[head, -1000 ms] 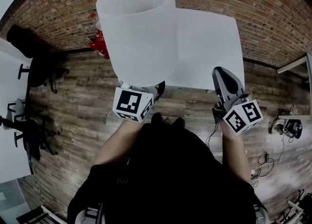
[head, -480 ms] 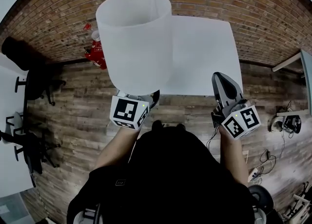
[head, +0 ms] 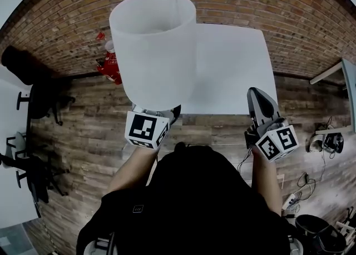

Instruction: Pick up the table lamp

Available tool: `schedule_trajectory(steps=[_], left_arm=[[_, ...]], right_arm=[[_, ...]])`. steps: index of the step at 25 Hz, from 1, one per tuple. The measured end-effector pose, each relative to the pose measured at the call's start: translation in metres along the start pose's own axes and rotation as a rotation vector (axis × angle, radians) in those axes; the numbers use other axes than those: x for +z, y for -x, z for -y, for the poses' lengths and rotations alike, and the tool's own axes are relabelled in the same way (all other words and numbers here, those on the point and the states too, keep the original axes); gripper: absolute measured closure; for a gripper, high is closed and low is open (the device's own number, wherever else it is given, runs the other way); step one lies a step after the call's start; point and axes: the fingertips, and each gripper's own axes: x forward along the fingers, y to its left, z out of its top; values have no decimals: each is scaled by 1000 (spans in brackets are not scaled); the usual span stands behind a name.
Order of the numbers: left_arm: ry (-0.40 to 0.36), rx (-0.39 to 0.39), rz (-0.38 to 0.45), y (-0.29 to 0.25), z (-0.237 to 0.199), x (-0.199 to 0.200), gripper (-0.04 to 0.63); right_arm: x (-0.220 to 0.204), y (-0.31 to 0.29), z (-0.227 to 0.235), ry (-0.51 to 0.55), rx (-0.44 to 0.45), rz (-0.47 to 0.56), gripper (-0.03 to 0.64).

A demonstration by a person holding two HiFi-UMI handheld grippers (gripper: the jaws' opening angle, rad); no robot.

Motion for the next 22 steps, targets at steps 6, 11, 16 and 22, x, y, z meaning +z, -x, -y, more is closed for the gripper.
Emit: schedule_trajectory(steps=[6, 11, 16, 22], left_arm=[[11, 6, 9, -3, -2, 2, 546], [18, 21, -2, -4, -4, -1, 546], [13, 31, -6, -6, -4, -1, 546], [12, 36, -5, -5, 1, 1, 546]], right_arm=[[1, -2, 5, -2, 1, -8, 604], [1, -5, 7, 4, 12, -13, 604], [2, -6, 9, 4, 23, -11, 604], [3, -2, 11, 1, 33, -8, 604]])
